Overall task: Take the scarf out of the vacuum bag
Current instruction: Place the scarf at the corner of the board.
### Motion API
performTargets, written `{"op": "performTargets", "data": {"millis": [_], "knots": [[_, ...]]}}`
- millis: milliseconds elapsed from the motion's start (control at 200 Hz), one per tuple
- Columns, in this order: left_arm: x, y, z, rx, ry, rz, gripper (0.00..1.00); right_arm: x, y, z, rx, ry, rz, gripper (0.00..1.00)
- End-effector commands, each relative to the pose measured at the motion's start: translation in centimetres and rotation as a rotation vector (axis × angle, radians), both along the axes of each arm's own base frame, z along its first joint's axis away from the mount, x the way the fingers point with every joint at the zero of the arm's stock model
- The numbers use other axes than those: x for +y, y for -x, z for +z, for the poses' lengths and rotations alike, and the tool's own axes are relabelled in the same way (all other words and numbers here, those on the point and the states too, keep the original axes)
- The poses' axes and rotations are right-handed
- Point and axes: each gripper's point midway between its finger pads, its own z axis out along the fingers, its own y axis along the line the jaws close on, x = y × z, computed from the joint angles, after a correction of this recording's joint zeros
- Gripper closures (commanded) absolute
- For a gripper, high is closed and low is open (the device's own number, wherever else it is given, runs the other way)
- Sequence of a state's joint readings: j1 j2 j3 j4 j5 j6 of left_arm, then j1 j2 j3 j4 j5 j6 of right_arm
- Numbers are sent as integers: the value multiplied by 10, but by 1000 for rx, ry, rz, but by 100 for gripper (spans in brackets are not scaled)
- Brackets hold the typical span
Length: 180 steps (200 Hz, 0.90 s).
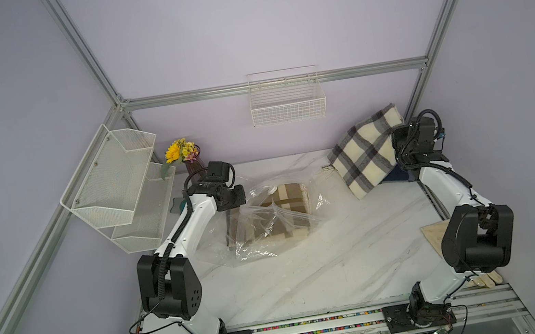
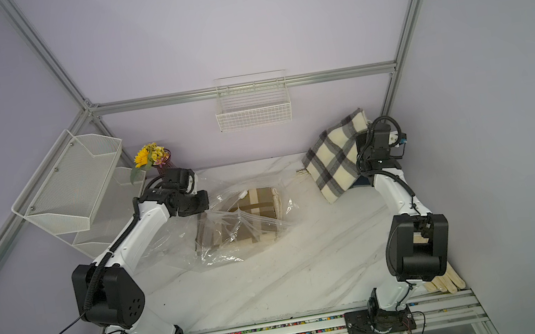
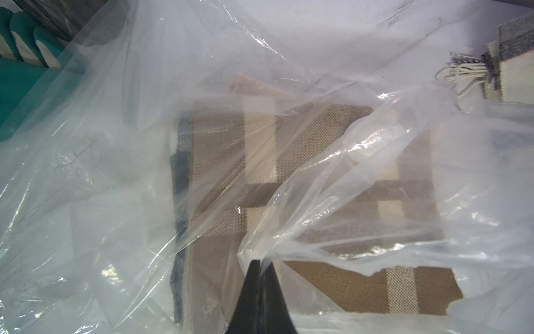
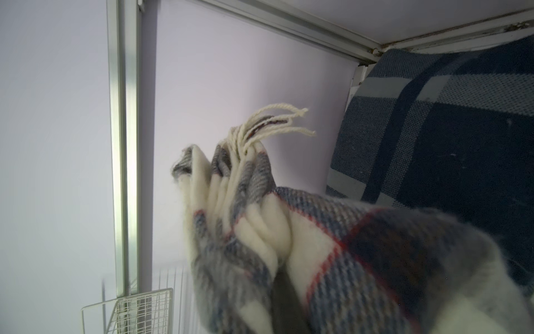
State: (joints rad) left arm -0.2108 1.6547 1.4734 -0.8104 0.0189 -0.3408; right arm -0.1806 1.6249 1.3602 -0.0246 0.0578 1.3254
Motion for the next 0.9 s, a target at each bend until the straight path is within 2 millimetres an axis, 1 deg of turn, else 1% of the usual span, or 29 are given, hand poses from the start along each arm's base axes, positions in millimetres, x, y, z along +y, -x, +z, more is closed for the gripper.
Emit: {"op": "performTargets", "data": {"millis": [0,180,240,415,730,775,885,895], "knots": [[7,-1,15,-26,-11,29,100,-13,10,70,-198,-9,-45,100],[6,-2,15,-26,-13,26,100,-29,18,63,-175,-3,-90,100],[6,-1,16,-28,-12,25,100,-36,21,63,-181,5,-112,100],[5,-1,15,-27,-14,26,100,-57,25,51,-167,-4,-151,100],[3,-2,12,-21,-17,23,100,-85,25,15,-114,-22,-192,100],[2,-3,12,-20,-17,22,100,-90,24,4,-92,-29,-194,100],[1,-4,12,-21,-18,20,100,-96,21,-16,-52,-21,-188,100],[1,-4,12,-19,-18,20,100,-97,21,-17,-48,-20,-189,98]]}}
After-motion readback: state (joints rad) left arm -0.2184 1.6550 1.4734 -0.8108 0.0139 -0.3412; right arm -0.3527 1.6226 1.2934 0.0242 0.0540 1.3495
